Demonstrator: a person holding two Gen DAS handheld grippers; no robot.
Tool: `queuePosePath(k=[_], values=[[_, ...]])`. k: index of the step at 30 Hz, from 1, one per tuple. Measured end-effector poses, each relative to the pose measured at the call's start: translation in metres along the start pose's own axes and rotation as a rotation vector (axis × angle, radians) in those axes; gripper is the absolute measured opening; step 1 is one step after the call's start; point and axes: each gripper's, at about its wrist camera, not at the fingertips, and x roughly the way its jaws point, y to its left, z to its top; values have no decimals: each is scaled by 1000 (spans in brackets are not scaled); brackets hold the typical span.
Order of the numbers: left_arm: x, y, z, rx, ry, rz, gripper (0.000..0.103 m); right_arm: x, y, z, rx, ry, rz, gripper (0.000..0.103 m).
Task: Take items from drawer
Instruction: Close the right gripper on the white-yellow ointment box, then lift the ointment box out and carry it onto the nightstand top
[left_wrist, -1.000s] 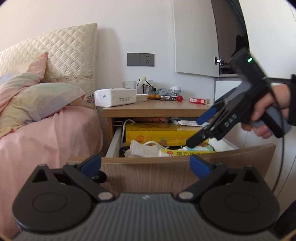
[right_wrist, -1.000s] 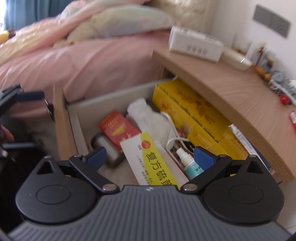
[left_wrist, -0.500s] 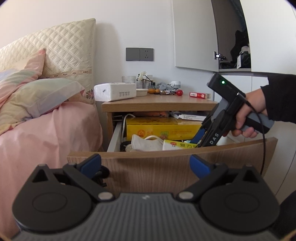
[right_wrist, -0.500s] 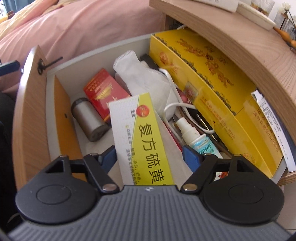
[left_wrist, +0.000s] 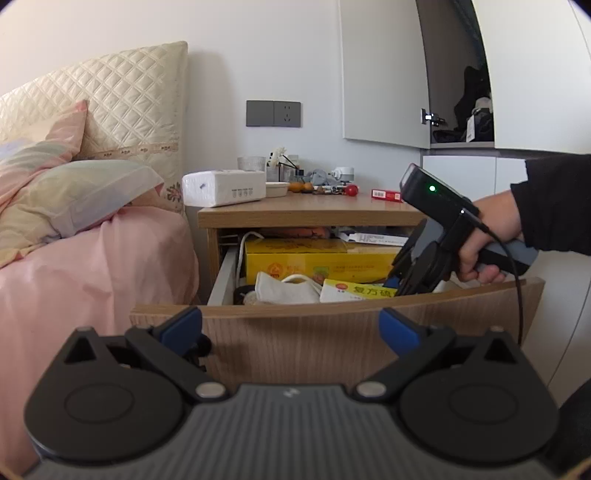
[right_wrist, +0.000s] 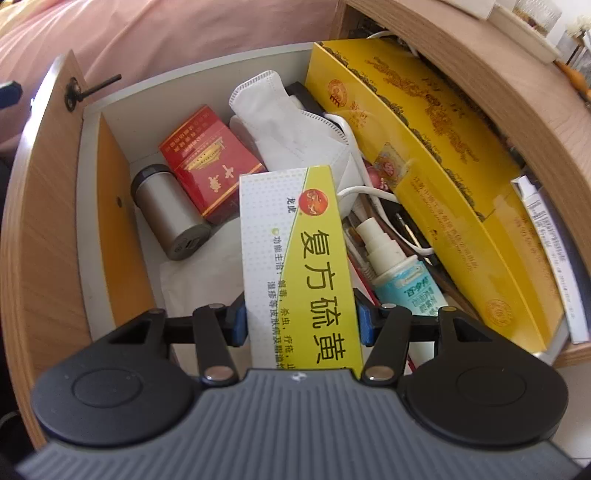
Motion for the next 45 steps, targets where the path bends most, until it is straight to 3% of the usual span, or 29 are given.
queuePosePath(k=[7,14,16,23,33,45], values=[[-7,-2,0,11,-25,-1,103,-37,10,8,-26,-18,-114,57],[-11,-3,1,11,-37,-5,103,-100,21,14,-17,-77,-232,57],[-12,-3,1,11,-39,-7,103,-98,25,38,-11,-103,-267,57],[-16,-4,2,11,-49,-12,103,-127,15,67,60,-227,-378,57],[-21,-8,2,-8,-58,-3,103,-107,-64,115,266,-372,-477,57],[-19,3,3,-35,-56,11,103,-44,-143,120,482,-391,-451,55]])
